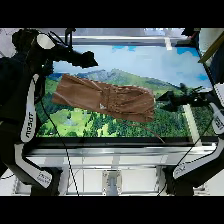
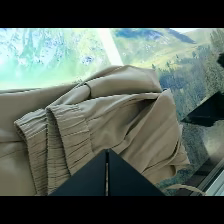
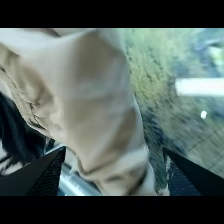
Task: Fold the clothes and pants, and hang the long-sleeved shirts on hangers.
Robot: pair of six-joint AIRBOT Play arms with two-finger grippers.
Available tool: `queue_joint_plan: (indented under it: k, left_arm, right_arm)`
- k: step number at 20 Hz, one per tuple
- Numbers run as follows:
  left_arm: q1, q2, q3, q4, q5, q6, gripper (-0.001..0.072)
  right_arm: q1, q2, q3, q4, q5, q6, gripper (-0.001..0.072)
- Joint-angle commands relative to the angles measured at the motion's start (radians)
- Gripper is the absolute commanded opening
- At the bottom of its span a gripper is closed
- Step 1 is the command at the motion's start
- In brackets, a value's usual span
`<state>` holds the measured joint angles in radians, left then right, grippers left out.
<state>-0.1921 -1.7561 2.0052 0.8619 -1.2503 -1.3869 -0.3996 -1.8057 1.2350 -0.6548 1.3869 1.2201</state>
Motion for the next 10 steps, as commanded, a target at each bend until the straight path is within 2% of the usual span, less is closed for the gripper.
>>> queue_joint_plan:
  k: [1, 4, 7, 8, 9, 10]
  left_arm:
    - [-0.002, 0.0, 0.0, 0.0, 0.0, -0.004, 0.0016]
    - [-0.002, 0.0, 0.0, -0.003, -0.001, -0.004, 0.0016]
    - [-0.002, 0.0, 0.0, -0.003, -0.001, -0.004, 0.0016]
    - [-0.002, 0.0, 0.0, -0.003, -0.001, -0.004, 0.0017]
    - [-0.002, 0.0, 0.0, -0.003, -0.001, -0.004, 0.0016]
    - [-0.002, 0.0, 0.0, -0.003, -0.001, -0.003, 0.0016]
  right_arm:
    - [0.082, -0.066, -0.002, 0.037, -0.034, -0.038, 0.0695]
    - [0.157, -0.066, -0.002, 0.063, -0.096, -0.037, 0.069]
    - [0.22, -0.065, 0.006, 0.079, -0.098, -0.051, 0.0677]
    - [0.235, -0.063, 0.019, 0.08, -0.084, -0.051, 0.0627]
    - [0.239, -0.061, 0.037, 0.082, -0.053, -0.053, 0.0387]
    - [0.239, -0.056, 0.058, 0.082, -0.014, -0.059, 0.0079]
